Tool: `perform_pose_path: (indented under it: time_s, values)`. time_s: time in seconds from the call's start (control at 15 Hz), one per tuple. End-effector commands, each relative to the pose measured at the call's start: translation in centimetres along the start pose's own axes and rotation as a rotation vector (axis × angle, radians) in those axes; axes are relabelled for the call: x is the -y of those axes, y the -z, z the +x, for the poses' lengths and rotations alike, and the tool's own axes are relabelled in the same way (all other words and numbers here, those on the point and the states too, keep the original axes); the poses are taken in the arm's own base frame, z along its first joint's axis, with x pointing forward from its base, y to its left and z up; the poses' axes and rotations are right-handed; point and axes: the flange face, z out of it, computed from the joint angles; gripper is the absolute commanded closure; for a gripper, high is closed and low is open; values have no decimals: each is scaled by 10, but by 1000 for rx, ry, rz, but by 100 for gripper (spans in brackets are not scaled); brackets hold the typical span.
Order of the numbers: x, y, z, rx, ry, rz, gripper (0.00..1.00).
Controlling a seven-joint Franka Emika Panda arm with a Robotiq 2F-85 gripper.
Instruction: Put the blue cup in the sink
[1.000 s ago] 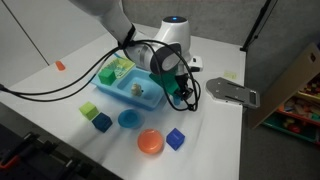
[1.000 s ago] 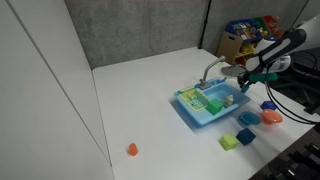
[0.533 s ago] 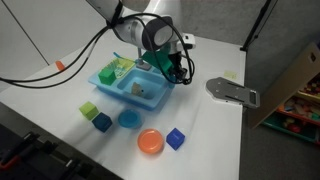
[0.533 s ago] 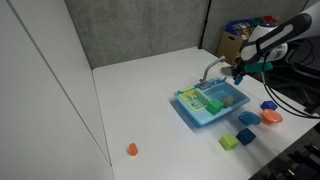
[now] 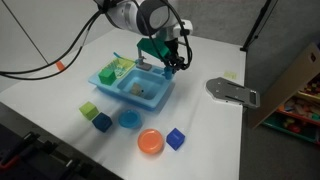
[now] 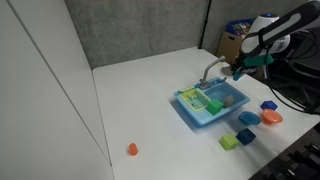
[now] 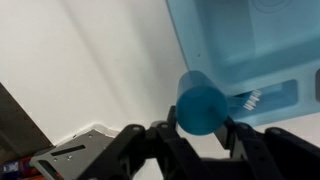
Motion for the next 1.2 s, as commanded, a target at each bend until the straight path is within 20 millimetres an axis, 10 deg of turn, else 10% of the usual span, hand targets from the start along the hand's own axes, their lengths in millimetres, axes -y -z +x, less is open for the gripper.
perform_pose_path:
  time_s: [0.0, 0.07, 0.13, 1.13]
  values:
    - [-1, -1, 0, 3, 0, 0, 62]
    - [-1, -1, -1, 4, 0, -1, 62]
    - [-1, -1, -1, 5, 0, -1, 87]
    - [106, 32, -27, -6, 202, 138, 87]
